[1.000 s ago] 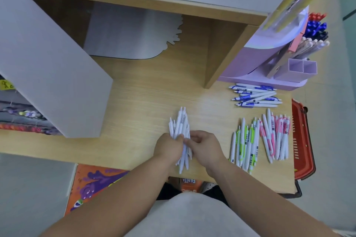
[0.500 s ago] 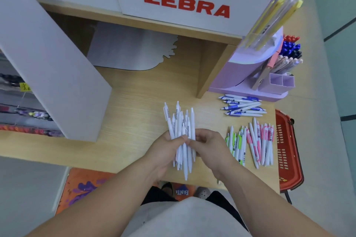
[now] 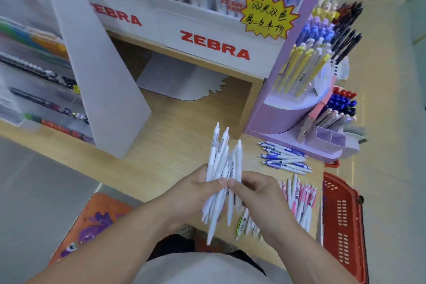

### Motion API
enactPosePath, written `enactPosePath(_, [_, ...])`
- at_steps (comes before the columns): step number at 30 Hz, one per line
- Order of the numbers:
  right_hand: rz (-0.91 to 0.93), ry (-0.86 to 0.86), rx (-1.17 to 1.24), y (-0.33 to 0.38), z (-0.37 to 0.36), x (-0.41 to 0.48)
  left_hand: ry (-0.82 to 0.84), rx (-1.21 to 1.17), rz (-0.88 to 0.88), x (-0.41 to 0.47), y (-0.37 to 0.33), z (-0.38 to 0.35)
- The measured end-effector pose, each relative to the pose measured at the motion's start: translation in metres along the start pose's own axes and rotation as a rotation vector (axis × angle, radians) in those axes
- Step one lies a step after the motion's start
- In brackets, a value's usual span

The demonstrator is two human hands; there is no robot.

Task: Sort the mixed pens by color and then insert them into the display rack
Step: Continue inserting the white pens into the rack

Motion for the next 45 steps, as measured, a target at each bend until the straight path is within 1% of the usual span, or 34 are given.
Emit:
enactPosePath(4, [0.06,0.179,-0.051,0.005,-0.009,0.006,-0.147,-0.11,-0.055,-0.028,0.008,0.001])
enactPosePath(7, [0.097,0.283,-0.092,0.012,-0.032,0.012,-0.259,-0.166,-0.108,-0.049,0.012,0.011])
enactPosePath(12, [0.173,0.4,-0.159,0.034,-0.089,0.019,-0.427,-0.235,-0.18,-0.085,0.018,0.046])
enactPosePath(16, [0.217,0.5,-0.221,0.053,-0.156,0.027,-0.513,-0.312,-0.229,-0.117,0.031,0.097])
enactPosePath(19, [0.221,0.552,-0.234,0.067,-0.225,0.031,-0.561,-0.392,-0.261,-0.147,0.038,0.151])
enactPosePath(24, [0.227,0.581,-0.217,0.09,-0.366,0.045,-0.614,-0.559,-0.287,-0.205,0.042,0.272])
enactPosePath(28, [0.185,0.593,-0.149,0.127,-0.474,0.046,-0.64,-0.625,-0.303,-0.262,0.032,0.371])
enactPosePath(31, [0.173,0.59,-0.126,0.157,-0.542,0.056,-0.704,-0.698,-0.307,-0.296,0.022,0.441])
enactPosePath(34, [0.081,0.561,-0.031,0.178,-0.593,0.076,-0.75,-0.779,-0.318,-0.317,0.011,0.502])
enactPosePath(36, [0.04,0.547,-0.013,0.19,-0.622,0.092,-0.773,-0.825,-0.323,-0.325,0.005,0.539])
enactPosePath(42, [0.055,0.536,-0.115,0.226,-0.701,0.163,-0.829,-0.786,-0.387,-0.322,-0.03,0.645])
enactPosePath(45, [0.046,0.553,-0.142,0.247,-0.741,0.2,-0.863,-0.745,-0.359,-0.314,-0.053,0.697])
Point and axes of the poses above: each hand's wrist, its own x-axis towards the middle knuckle, its own z-axis out of the back of the hand, y = z × x, the point moved 2 cm from there along x, towards the middle knuckle, and after that the axes turned 2 degrees about -x, right-handed, at the moved point
